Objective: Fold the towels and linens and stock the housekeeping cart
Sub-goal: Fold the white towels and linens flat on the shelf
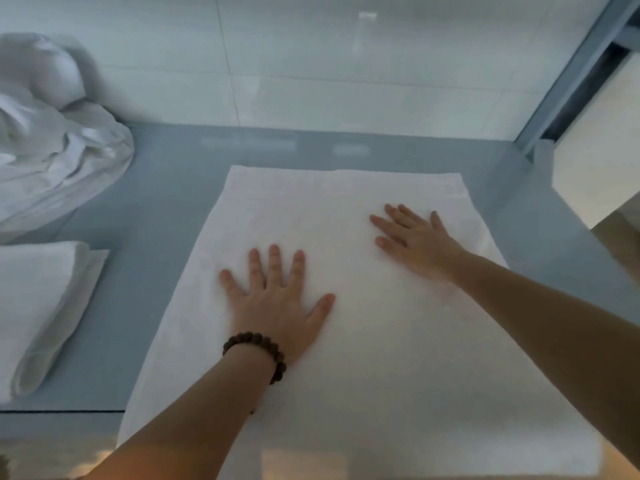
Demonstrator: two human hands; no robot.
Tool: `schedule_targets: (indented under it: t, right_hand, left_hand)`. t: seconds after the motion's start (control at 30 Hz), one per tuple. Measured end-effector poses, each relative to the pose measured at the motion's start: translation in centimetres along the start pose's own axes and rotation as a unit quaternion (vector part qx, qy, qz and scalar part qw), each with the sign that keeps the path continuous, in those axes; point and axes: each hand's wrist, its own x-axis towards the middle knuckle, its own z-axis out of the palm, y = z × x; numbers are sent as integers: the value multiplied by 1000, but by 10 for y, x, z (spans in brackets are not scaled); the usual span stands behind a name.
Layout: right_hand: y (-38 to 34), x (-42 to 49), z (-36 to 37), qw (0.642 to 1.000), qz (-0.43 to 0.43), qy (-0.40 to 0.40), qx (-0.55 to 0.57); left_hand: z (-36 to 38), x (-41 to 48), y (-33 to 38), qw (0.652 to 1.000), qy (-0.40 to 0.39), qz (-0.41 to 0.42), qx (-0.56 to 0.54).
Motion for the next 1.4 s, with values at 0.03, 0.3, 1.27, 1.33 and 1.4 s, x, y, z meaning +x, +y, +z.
schedule_targets:
  t: [0.03,0.3,1.27,1.33,1.4]
  right_hand:
    - [10,-6,1,1000,9,6,-5]
    - [-7,-72,6,984,156,79,29]
    - [-73,-109,15,990,124,46,42]
    - [-98,-127,25,993,97,57,35]
    - [-110,-139,33,995,86,40,18]
  left_hand:
    - [0,1,0,1000,0,0,2]
    - [-2,2,1,1000,-10,2,12]
    - [-35,30,13,997,-77,16,-13]
    - [-28,-8,25,995,-96,35,-7]
    - [-20,-42,30,992,-113,56,-7]
